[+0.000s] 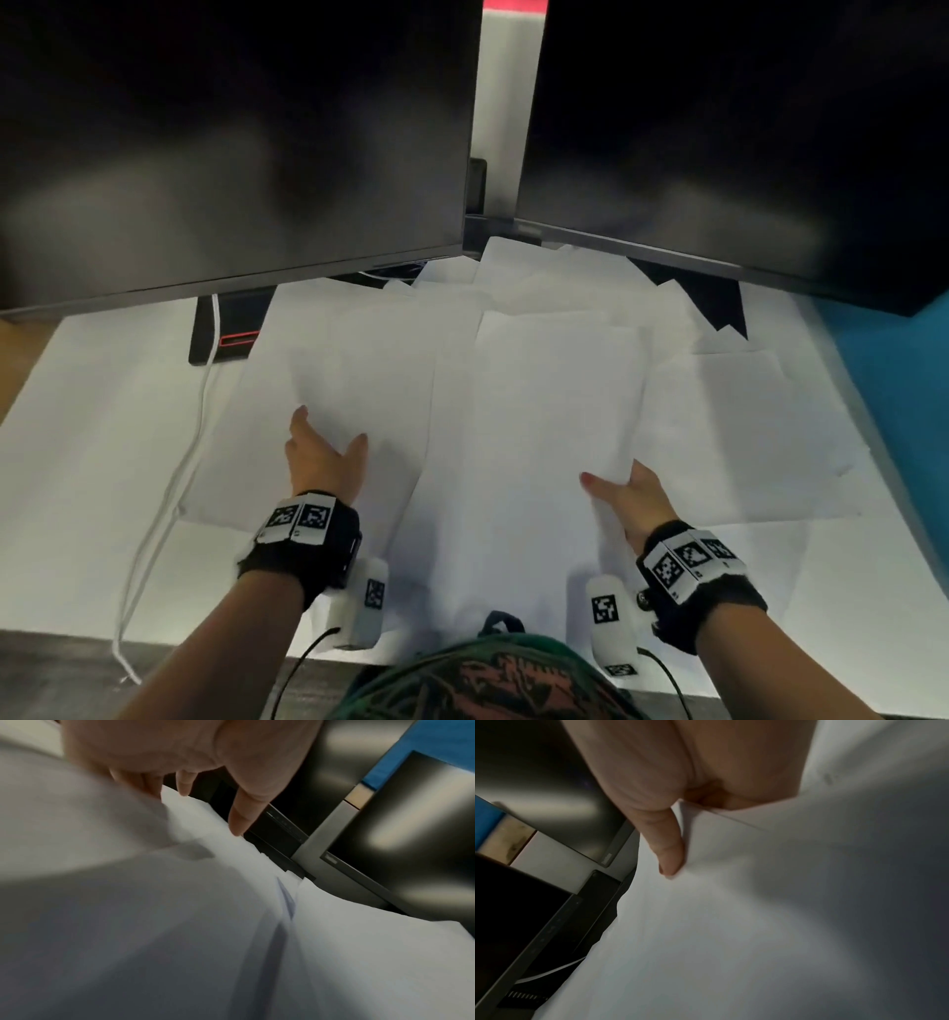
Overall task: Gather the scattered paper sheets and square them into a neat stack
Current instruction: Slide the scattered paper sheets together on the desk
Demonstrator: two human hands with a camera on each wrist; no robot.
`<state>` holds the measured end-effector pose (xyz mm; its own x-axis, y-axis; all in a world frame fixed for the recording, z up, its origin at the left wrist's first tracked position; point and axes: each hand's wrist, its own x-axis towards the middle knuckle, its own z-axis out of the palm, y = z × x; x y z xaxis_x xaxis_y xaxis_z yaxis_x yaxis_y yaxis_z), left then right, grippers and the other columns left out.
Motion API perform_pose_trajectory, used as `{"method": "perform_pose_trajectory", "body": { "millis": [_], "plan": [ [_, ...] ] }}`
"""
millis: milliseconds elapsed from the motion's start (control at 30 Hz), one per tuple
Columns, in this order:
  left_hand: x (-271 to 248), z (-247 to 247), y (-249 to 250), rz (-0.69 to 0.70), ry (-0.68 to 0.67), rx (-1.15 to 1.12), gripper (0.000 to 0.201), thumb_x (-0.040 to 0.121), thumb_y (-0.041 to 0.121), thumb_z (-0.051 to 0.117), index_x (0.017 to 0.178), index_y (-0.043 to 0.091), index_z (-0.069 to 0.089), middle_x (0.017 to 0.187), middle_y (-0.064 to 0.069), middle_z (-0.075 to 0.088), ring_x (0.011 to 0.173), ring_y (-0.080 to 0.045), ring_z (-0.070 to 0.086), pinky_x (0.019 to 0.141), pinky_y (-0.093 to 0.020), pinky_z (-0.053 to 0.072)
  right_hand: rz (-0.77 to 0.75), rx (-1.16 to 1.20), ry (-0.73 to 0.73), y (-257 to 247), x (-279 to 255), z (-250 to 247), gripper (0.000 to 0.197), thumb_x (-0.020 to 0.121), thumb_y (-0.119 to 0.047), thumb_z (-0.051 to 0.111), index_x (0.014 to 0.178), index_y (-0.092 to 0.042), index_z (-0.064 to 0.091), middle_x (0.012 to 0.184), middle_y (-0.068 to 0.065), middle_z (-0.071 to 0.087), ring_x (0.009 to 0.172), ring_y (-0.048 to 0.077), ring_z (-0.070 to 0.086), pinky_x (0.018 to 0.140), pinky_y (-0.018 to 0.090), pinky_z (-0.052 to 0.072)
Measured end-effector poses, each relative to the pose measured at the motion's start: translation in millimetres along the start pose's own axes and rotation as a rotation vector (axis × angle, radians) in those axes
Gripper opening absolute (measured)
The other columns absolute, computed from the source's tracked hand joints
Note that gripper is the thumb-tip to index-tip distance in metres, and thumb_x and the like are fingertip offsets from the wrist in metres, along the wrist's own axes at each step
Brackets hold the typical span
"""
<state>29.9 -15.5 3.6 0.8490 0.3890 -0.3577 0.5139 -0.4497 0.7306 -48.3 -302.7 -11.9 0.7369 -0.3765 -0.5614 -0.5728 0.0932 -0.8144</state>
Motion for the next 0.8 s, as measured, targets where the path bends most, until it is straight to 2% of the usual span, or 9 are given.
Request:
{"method": "perform_pose_trajectory", "body": {
  "millis": [167,267,333,400,467,533,600,667,800],
  "plan": [
    [-7,7,-1,0.124,-0.098,-0.049,0.076,0.085,0.013,0.058,0.146,0.016,0.013,0.137,-0.023,0.048,0.122,-0.041,0.049,0.100,-0.041,0.038,-0.001,-0.015,-0.036,-1,2,9,0.027,0.082,-0.003,0.065,0.108,-0.010,0.060,0.099,0.011,0.068,0.091,0.029,0.063,0.085,0.037,0.049],
    [-6,8,-6,0.186,-0.220,0.036,0.055,0.085,0.006,0.054,0.136,0.009,0.035,0.129,-0.021,0.054,0.116,-0.040,0.053,0.091,-0.038,0.042,0.003,-0.014,-0.058,-1,2,12,0.031,0.082,-0.004,0.065,0.112,-0.008,0.060,0.097,0.009,0.068,0.089,0.026,0.065,0.081,0.036,0.050],
    [0,2,-7,0.146,-0.332,-0.115,0.050,0.076,0.005,0.057,0.125,0.009,0.047,0.118,-0.017,0.060,0.110,-0.037,0.057,0.087,-0.039,0.045,0.011,0.016,-0.092,-1,2,12,0.025,0.083,-0.002,0.064,0.106,-0.010,0.061,0.092,0.005,0.068,0.084,0.021,0.064,0.072,0.030,0.051],
    [7,-8,-9,0.058,-0.413,-0.363,0.062,0.061,0.007,0.060,0.122,0.007,0.051,0.107,-0.015,0.063,0.099,-0.036,0.060,0.085,-0.045,0.049,0.023,0.088,-0.123,-3,-1,10,0.020,0.084,0.000,0.062,0.100,-0.012,0.061,0.093,0.006,0.068,0.083,0.019,0.065,0.065,0.024,0.052],
    [12,-16,-11,-0.005,-0.469,-0.429,0.068,0.054,0.006,0.058,0.122,-0.001,0.052,0.094,-0.013,0.065,0.083,-0.031,0.060,0.073,-0.039,0.049,0.030,0.149,-0.123,-4,-3,9,0.019,0.084,0.001,0.061,0.099,-0.011,0.062,0.095,0.008,0.068,0.084,0.019,0.065,0.063,0.022,0.053],
    [13,-16,-12,-0.010,-0.547,-0.333,0.060,0.057,0.008,0.063,0.116,-0.002,0.055,0.094,-0.015,0.065,0.076,-0.028,0.059,0.068,-0.035,0.047,0.018,0.124,-0.107,-6,-5,12,0.021,0.083,0.001,0.062,0.100,-0.012,0.061,0.097,0.008,0.067,0.085,0.019,0.064,0.069,0.024,0.053],
    [9,-9,-13,-0.009,-0.610,-0.244,0.048,0.070,0.022,0.074,0.113,0.011,0.057,0.105,-0.013,0.065,0.086,-0.026,0.062,0.077,-0.038,0.051,-0.018,-0.021,-0.085,-8,-6,22,0.030,0.082,-0.002,0.065,0.110,-0.011,0.059,0.105,0.009,0.066,0.093,0.024,0.063,0.083,0.032,0.052],
    [7,0,-13,-0.030,-0.626,-0.256,0.056,0.070,0.044,0.073,0.116,0.017,0.058,0.109,-0.007,0.067,0.096,-0.027,0.064,0.089,-0.042,0.051,-0.055,-0.172,-0.083,-10,-7,33,0.041,0.081,-0.007,0.066,0.121,-0.010,0.056,0.113,0.009,0.064,0.104,0.026,0.061,0.095,0.038,0.047],
    [4,6,-10,0.109,-0.586,-0.179,0.067,0.056,0.036,0.082,0.116,0.014,0.059,0.106,-0.006,0.069,0.095,-0.023,0.065,0.080,-0.036,0.052,-0.093,-0.252,-0.164,-14,-14,51,0.044,0.083,-0.010,0.065,0.125,-0.009,0.053,0.114,0.005,0.061,0.103,0.020,0.057,0.096,0.032,0.045]
  ]
}}
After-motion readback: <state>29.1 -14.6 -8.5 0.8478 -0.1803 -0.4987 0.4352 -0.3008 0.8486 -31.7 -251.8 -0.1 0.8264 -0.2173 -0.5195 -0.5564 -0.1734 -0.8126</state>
